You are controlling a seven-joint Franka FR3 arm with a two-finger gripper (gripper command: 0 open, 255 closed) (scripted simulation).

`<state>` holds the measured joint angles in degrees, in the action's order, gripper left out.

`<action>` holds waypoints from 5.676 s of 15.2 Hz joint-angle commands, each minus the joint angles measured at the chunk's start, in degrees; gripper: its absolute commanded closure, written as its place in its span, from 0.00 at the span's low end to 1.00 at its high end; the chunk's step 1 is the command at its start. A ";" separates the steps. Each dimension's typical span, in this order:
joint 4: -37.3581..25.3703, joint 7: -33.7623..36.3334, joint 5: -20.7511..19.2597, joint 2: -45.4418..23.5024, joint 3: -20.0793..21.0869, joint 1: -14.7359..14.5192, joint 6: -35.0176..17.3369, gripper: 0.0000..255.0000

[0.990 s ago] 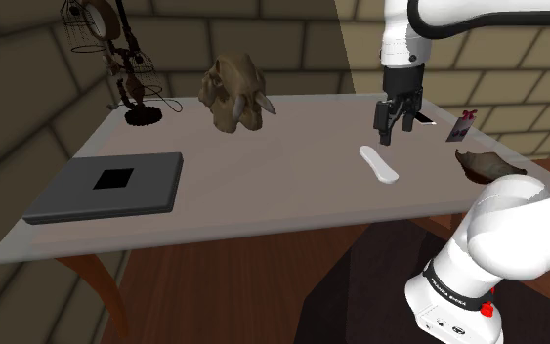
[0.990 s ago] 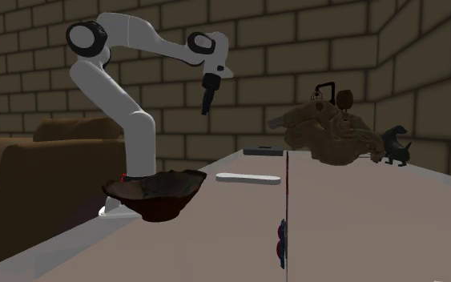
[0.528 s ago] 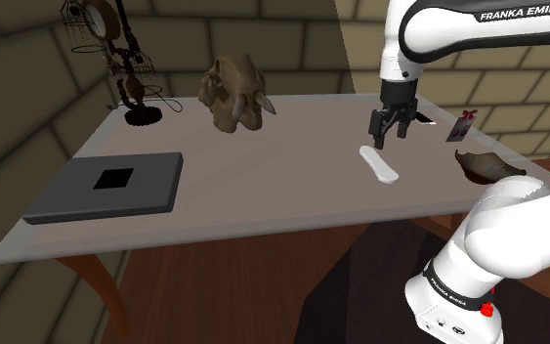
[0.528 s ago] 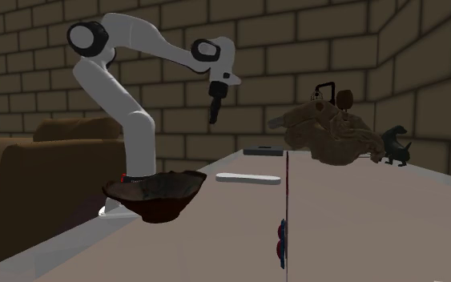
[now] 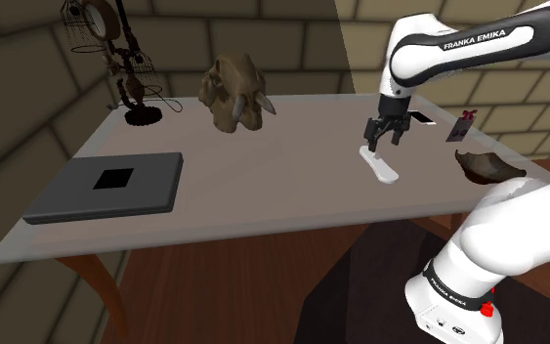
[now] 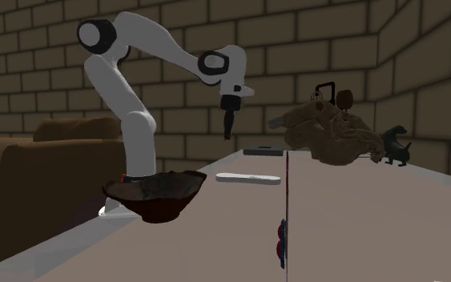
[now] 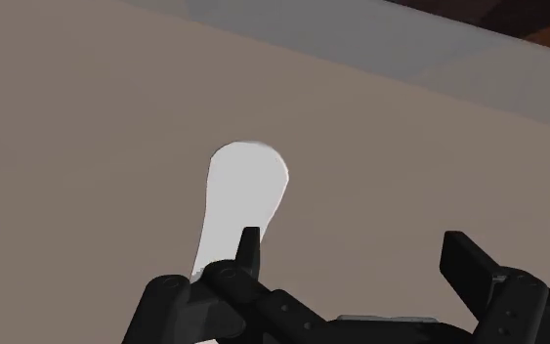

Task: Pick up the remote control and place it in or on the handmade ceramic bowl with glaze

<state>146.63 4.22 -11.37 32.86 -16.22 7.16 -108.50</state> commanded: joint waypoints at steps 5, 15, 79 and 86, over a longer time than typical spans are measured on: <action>-0.17 -2.02 0.13 -9.31 -6.57 2.30 -12.84 0.00; -0.49 -6.50 4.90 -21.50 -12.73 2.41 -26.90 0.00; -10.29 -21.36 -7.58 -1.69 -21.83 13.90 -0.49 1.00; -14.39 -31.40 -10.38 -2.73 -29.84 16.59 0.49 1.00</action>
<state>132.94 -25.83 -21.49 30.40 -45.04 23.53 -108.15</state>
